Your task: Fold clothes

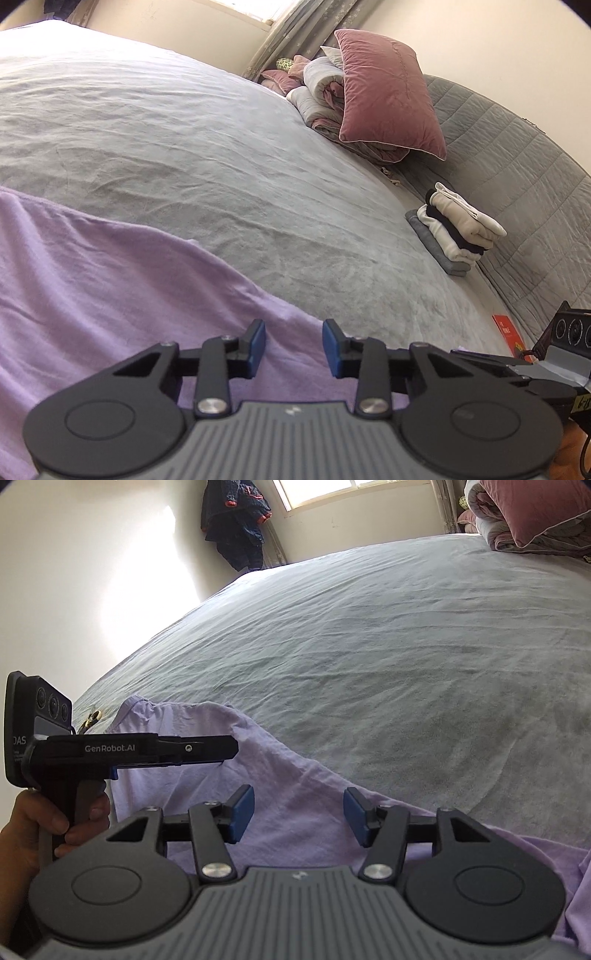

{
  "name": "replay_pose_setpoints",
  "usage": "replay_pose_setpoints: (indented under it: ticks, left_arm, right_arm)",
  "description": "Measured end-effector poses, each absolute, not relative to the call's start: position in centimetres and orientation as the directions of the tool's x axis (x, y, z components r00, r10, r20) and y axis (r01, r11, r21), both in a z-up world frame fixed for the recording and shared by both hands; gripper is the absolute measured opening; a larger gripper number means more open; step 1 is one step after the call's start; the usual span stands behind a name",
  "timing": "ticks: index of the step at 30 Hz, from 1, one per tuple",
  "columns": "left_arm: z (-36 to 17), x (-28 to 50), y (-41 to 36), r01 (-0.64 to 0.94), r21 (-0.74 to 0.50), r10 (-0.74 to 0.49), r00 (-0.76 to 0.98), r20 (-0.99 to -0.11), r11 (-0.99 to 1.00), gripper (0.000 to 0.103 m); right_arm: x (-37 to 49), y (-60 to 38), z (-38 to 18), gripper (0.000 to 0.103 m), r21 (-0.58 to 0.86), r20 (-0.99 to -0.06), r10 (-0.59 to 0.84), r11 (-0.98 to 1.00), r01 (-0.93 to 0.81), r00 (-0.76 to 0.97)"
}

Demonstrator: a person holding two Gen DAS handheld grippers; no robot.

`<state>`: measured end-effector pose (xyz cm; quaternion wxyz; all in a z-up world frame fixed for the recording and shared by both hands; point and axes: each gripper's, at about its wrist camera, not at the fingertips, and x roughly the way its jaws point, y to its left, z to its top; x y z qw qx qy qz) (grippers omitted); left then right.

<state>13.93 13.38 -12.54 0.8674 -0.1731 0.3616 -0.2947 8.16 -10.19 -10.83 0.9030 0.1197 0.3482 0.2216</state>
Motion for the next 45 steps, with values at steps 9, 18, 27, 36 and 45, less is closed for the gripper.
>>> replay_pose_setpoints:
  ticks: [9, 18, 27, 36, 45]
  left_arm:
    - [-13.8, 14.5, 14.8, 0.348, -0.545, -0.635, 0.56, -0.531, 0.763, 0.022]
    - [-14.3, 15.0, 15.2, 0.317, -0.567, -0.635, 0.549, -0.544, 0.76, 0.016]
    - [-15.3, 15.7, 17.4, 0.187, -0.715, -0.687, 0.514, -0.513, 0.673, 0.015]
    - [-15.9, 15.8, 20.1, 0.066, -0.836, -0.728, 0.532, -0.432, 0.545, 0.028]
    - [-15.3, 15.8, 19.2, 0.069, -0.78, -0.681, 0.539, -0.495, 0.622, 0.013]
  right_arm:
    - [12.2, -9.5, -11.0, 0.058, 0.408, -0.569, 0.532, 0.845, -0.346, 0.627]
    - [13.6, -9.0, -12.2, 0.012, 0.487, -0.573, 0.589, 0.804, -0.342, 0.57]
    - [10.7, -6.7, -11.4, 0.007, 0.392, -0.567, 0.625, 0.778, -0.492, 0.536]
    - [9.5, -4.9, -11.4, 0.015, 0.281, -0.6, 0.601, 0.776, -0.565, 0.528]
    - [9.3, -3.2, -11.3, 0.015, 0.233, -0.621, 0.594, 0.763, -0.603, 0.511]
